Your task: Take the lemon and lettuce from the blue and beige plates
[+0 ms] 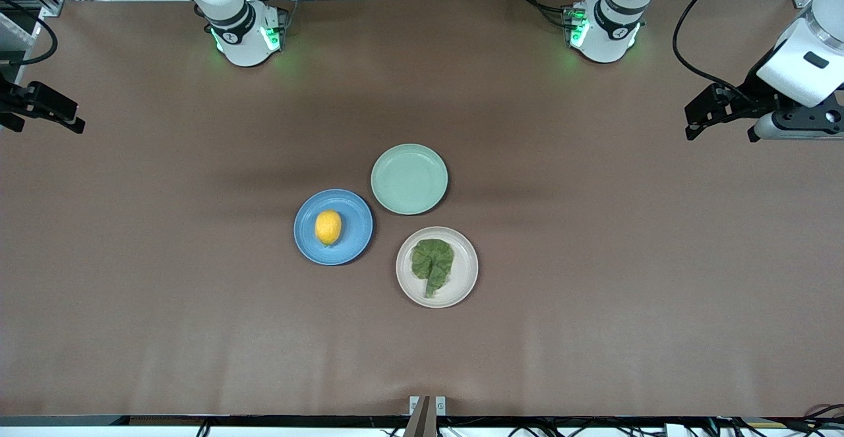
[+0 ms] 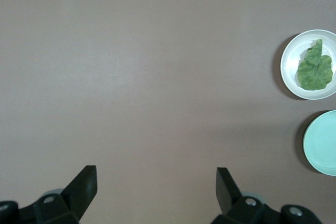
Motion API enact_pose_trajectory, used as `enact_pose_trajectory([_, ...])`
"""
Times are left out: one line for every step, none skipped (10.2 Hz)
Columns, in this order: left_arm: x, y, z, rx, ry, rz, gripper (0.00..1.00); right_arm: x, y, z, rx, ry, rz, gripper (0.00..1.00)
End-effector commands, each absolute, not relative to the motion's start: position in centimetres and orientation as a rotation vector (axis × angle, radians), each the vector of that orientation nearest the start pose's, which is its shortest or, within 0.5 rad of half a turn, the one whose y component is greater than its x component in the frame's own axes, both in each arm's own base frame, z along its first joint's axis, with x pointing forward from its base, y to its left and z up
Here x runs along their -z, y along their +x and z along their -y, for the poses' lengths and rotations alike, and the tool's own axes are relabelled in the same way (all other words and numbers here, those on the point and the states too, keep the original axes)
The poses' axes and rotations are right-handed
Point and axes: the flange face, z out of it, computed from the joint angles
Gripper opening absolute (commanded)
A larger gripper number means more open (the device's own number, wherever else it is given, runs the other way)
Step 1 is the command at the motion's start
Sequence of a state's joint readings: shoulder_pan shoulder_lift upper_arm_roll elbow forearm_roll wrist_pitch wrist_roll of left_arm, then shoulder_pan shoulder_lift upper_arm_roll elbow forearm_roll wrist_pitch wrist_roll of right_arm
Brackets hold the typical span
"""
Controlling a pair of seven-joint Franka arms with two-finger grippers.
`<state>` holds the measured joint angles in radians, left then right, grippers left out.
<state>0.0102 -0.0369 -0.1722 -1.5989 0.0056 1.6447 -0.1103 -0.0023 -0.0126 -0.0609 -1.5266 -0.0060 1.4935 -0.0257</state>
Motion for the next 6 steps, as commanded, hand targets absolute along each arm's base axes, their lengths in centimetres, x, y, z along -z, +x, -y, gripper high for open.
enact_pose_trajectory([-64.3, 54.4, 8.7, 0.122, -3.113, -0.205, 1.00, -64.7, 54.7, 3.2, -0.041, -3.146, -0.076, 1.00])
enact_pose_trajectory([-64.2, 54.4, 8.7, 0.121, -3.125, -0.223, 1.00, -64.4, 54.9, 3.2, -0.048, -3.146, -0.076, 1.00])
enact_pose_trajectory([-64.2, 54.4, 8.7, 0.121, -3.126, -0.219, 1.00, -64.4, 55.0, 3.0, -0.046, -3.145, -0.071, 1.00])
enact_pose_trajectory([-64.3, 54.4, 8.8, 0.123, -3.125, -0.224, 1.00, -64.3, 55.0, 2.8, -0.046, -3.139, -0.067, 1.00])
enact_pose_trajectory([-63.7, 54.7, 9.1, 0.104, -3.125, -0.231, 1.00, -63.6, 55.4, 2.6, -0.065, -3.138, -0.062, 1.00])
enact_pose_trajectory([-62.7, 55.2, 9.6, 0.082, -3.118, -0.243, 1.00, -63.0, 55.8, 1.9, -0.077, -3.137, -0.048, 1.00])
